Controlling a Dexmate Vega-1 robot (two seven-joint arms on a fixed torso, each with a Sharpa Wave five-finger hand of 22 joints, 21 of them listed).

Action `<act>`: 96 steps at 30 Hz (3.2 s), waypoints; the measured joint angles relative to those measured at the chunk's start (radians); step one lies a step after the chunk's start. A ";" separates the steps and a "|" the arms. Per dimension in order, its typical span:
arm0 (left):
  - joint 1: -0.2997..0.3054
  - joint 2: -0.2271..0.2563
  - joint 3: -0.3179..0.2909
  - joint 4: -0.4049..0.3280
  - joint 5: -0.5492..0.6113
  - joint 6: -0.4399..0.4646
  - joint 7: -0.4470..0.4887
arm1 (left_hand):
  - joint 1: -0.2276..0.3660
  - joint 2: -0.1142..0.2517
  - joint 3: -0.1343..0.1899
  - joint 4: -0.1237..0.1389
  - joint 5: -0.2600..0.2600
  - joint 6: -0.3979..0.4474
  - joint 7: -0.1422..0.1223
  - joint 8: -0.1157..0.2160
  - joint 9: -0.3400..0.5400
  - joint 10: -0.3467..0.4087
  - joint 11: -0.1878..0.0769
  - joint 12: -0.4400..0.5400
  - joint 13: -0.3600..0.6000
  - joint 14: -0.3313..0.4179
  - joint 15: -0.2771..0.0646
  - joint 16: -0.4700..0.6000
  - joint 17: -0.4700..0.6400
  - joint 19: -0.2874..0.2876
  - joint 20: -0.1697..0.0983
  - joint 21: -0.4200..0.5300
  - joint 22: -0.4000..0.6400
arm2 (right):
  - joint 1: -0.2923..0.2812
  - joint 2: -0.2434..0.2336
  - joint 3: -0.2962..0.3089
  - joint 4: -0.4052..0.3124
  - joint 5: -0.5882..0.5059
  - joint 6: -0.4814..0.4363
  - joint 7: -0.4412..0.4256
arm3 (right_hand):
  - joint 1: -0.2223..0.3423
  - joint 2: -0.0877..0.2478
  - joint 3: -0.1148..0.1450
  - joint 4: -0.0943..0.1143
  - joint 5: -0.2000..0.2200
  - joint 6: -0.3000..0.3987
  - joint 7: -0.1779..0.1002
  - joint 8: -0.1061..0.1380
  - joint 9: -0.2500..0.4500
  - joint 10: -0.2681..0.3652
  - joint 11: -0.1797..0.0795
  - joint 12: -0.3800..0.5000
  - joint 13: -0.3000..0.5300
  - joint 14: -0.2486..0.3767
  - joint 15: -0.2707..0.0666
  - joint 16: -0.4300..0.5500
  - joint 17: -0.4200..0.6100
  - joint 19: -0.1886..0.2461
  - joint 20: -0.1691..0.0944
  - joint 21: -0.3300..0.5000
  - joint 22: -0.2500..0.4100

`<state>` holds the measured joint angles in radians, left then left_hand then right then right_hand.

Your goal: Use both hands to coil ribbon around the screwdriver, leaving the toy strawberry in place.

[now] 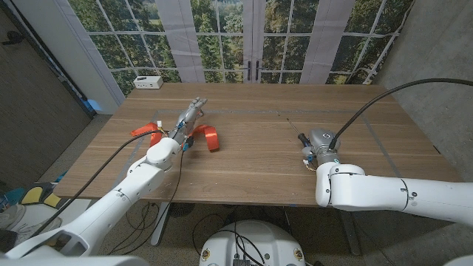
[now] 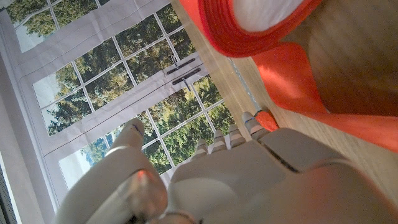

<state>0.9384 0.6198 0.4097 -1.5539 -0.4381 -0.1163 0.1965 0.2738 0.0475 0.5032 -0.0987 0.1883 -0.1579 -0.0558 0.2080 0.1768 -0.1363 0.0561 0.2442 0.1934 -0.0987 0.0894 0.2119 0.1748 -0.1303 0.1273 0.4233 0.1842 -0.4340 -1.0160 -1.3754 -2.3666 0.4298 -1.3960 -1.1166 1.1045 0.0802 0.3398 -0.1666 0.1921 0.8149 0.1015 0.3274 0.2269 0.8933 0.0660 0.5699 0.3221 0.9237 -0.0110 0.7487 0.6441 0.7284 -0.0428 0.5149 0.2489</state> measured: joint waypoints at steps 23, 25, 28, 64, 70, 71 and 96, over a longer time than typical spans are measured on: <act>0.120 0.041 0.003 -0.396 0.161 0.460 0.349 | 0.141 -0.021 0.025 -0.077 -0.008 0.048 0.060 0.008 0.007 0.051 0.048 0.011 0.009 0.055 0.030 0.000 0.009 0.023 0.070 -0.021 0.005 | 0.045 -0.028 -0.055 -0.006 -0.112 0.000 0.018 | 0.007 -0.007 -0.004 0.004 0.001 0.011 0.011 -0.011 0.003 0.000 0.000 0.004 0.003 0.006 0.005 -0.013 0.021 -0.016 -0.005 0.030 0.005; 0.122 0.038 0.006 -0.425 0.168 0.515 0.372 | 0.150 -0.022 0.028 -0.080 -0.008 0.046 0.067 0.008 0.007 0.053 0.049 0.011 0.009 0.055 0.030 0.000 0.009 0.025 0.071 -0.021 0.005 | 0.044 -0.030 -0.057 -0.006 -0.158 0.000 0.047 | 0.007 -0.007 -0.004 0.004 0.001 0.011 0.011 -0.012 0.003 0.000 0.000 0.004 0.003 0.006 0.005 -0.013 0.021 -0.016 -0.005 0.031 0.005; 0.123 0.032 0.009 -0.456 0.172 0.566 0.392 | 0.161 -0.022 0.029 -0.081 -0.008 0.044 0.074 0.008 0.007 0.053 0.049 0.011 0.013 0.053 0.033 0.000 0.009 0.025 0.071 -0.021 0.005 | 0.037 -0.033 -0.056 -0.006 -0.207 0.001 0.082 | 0.007 -0.007 -0.004 0.004 0.001 0.011 0.011 -0.012 0.004 0.000 0.000 0.004 0.003 0.006 0.005 -0.013 0.021 -0.016 -0.005 0.037 0.005; 0.023 -0.085 0.099 -0.671 0.171 1.152 0.512 | 0.420 0.043 0.054 -0.064 -0.003 -0.015 0.169 -0.023 0.026 -0.037 0.139 -0.034 0.079 -0.076 0.122 -0.031 0.035 -0.040 0.081 -0.157 0.037 | -0.308 -0.074 0.305 0.064 -0.811 0.245 0.601 | 0.019 -0.019 -0.009 0.009 -0.002 0.020 0.002 -0.027 0.008 -0.004 -0.004 0.006 0.005 0.014 0.004 -0.044 0.041 -0.045 -0.009 0.074 0.004; 0.013 -0.113 0.102 -0.671 0.155 1.204 0.518 | 0.424 0.070 0.055 -0.054 0.002 -0.015 0.169 -0.019 0.026 -0.037 0.150 -0.034 0.083 -0.076 0.122 -0.027 0.037 -0.040 0.081 -0.157 0.040 | -0.364 -0.067 0.374 0.080 -0.868 0.287 0.659 | 0.021 -0.021 -0.009 0.009 0.001 0.020 0.002 -0.027 0.008 -0.004 -0.004 0.012 0.005 0.014 0.004 -0.044 0.044 -0.045 -0.009 0.081 0.004; 0.012 -0.115 0.102 -0.671 0.155 1.204 0.518 | 0.424 0.075 0.058 -0.052 0.004 -0.015 0.169 -0.019 0.026 -0.037 0.150 -0.034 0.086 -0.076 0.122 -0.027 0.037 -0.040 0.081 -0.157 0.041 | -0.364 -0.067 0.374 0.080 -0.873 0.291 0.663 | 0.021 -0.021 -0.009 0.009 0.001 0.020 0.002 -0.028 0.008 -0.004 -0.004 0.012 0.005 0.014 0.004 -0.045 0.044 -0.045 -0.009 0.081 0.004; 0.004 -0.250 0.109 -0.634 0.140 1.341 0.617 | 0.488 0.158 0.129 -0.024 0.052 -0.015 0.169 -0.008 0.026 -0.037 0.150 -0.026 0.116 -0.076 0.122 -0.015 0.050 -0.040 0.081 -0.142 0.065 | -0.553 -0.035 0.625 0.150 -0.971 0.463 0.788 | 0.021 -0.021 -0.017 0.017 0.000 0.026 -0.005 -0.039 0.013 -0.004 -0.004 0.012 0.005 0.022 0.003 -0.068 0.054 -0.059 -0.012 0.116 0.002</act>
<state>0.9427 0.3699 0.5187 -2.1880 -0.2982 1.2245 0.8133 0.7619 0.2058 0.6319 -0.1224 0.2407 -0.1729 0.1127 0.2002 0.2024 -0.1733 0.2056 0.2187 0.3091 -0.1743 0.2110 0.1967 0.2251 -0.1699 0.2087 0.2816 0.2488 -0.9867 -1.0505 -0.7499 -2.2166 -0.5415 -0.9333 -0.3291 1.1257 0.0590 0.3230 -0.1498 0.1923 0.8414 0.0960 0.2884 0.2396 0.8894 0.0621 0.5817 0.3271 0.9456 -0.0079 0.6812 0.6977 0.6693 -0.0551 0.6314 0.2507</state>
